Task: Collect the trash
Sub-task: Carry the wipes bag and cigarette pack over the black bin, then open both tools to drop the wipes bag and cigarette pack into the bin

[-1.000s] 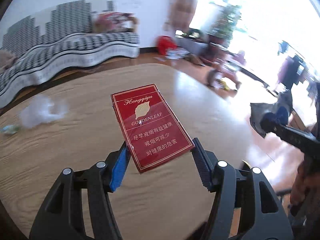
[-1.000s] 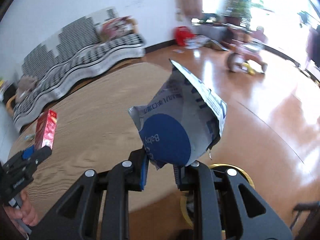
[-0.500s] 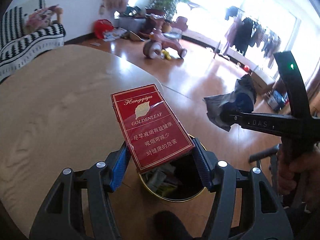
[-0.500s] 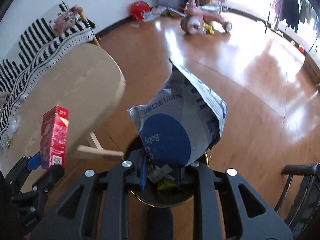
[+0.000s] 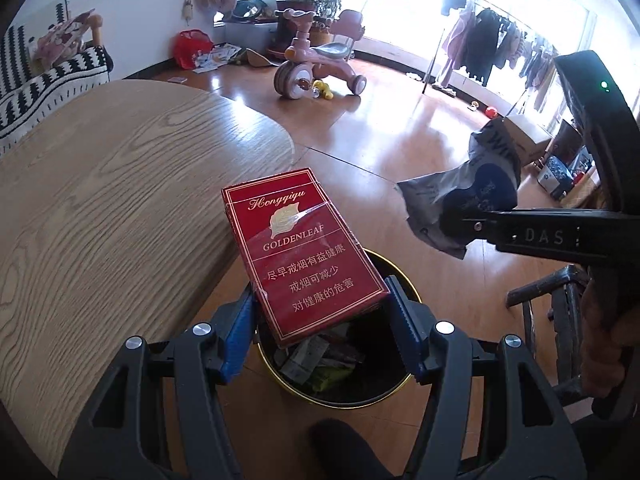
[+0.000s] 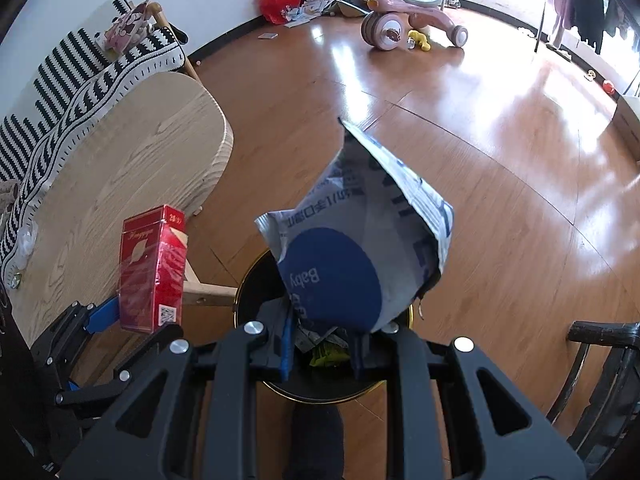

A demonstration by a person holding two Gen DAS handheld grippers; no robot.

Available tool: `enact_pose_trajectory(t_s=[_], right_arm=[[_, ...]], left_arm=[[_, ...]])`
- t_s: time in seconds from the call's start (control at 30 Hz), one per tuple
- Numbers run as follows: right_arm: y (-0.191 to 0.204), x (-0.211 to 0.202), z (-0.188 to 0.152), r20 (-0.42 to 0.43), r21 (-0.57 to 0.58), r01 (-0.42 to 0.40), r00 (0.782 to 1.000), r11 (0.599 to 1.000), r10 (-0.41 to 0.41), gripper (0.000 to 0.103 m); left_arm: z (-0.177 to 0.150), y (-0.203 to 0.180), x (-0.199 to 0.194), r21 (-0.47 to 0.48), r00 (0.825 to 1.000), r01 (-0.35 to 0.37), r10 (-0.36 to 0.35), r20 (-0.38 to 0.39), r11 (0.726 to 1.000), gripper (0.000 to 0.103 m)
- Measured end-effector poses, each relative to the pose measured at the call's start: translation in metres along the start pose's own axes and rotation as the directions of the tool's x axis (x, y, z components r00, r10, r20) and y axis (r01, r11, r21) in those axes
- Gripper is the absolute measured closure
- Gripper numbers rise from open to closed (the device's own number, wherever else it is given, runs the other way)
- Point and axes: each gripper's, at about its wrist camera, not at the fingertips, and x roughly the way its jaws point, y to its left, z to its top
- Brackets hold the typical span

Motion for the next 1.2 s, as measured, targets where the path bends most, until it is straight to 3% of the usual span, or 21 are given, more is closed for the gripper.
enact_pose_trajectory(t_s=[0.4, 0.57, 0.63, 0.67, 0.73, 1.0, 1.2], right_arm=[[-0.001, 0.010, 0.000, -0.032, -0.005, 0.002, 0.999, 1.000, -0.002, 0.082], [0.000, 0.014, 0.002, -0.044, -0.004, -0.003, 0.999, 1.000, 0.002, 0.081], [0.000, 0.017, 0.004, -0.052, -0.005, -0.003, 0.999, 1.000, 0.003, 0.072], [0.000, 0.018, 0.005, -0.054, -0.005, 0.001, 0.999, 1.000, -0.001, 0.053], [0.001, 0.018, 0.006, -0.047, -0.005, 0.012, 0.999, 1.000, -0.012, 0.029], [0.008, 0.013, 0.006, -0.009, -0.003, 0.014, 1.000, 1.000, -0.014, 0.029], [0.042, -0.004, 0.015, 0.096, -0.060, 0.034, 0.995, 0.998, -0.028, 0.021]], left_arm=[[-0.004, -0.013, 0.012, 0.036, 1.000, 0.025, -0.024, -0.009, 0.999, 0.043], [-0.008, -0.016, 0.021, 0.039, 0.994, 0.100, -0.098, -0.044, 0.994, 0.043], [-0.010, -0.017, 0.026, 0.041, 0.991, 0.123, -0.121, -0.060, 0.992, 0.042], [-0.012, -0.017, 0.027, 0.039, 0.990, 0.130, -0.127, -0.062, 0.991, 0.042], [-0.014, -0.015, 0.031, 0.029, 0.988, 0.138, -0.136, -0.073, 0.990, 0.029], [-0.012, -0.011, 0.021, 0.032, 0.990, 0.129, -0.128, -0.054, 0.991, 0.017], [-0.002, 0.025, -0.026, -0.026, 0.999, 0.033, -0.032, 0.019, 0.999, 0.011]])
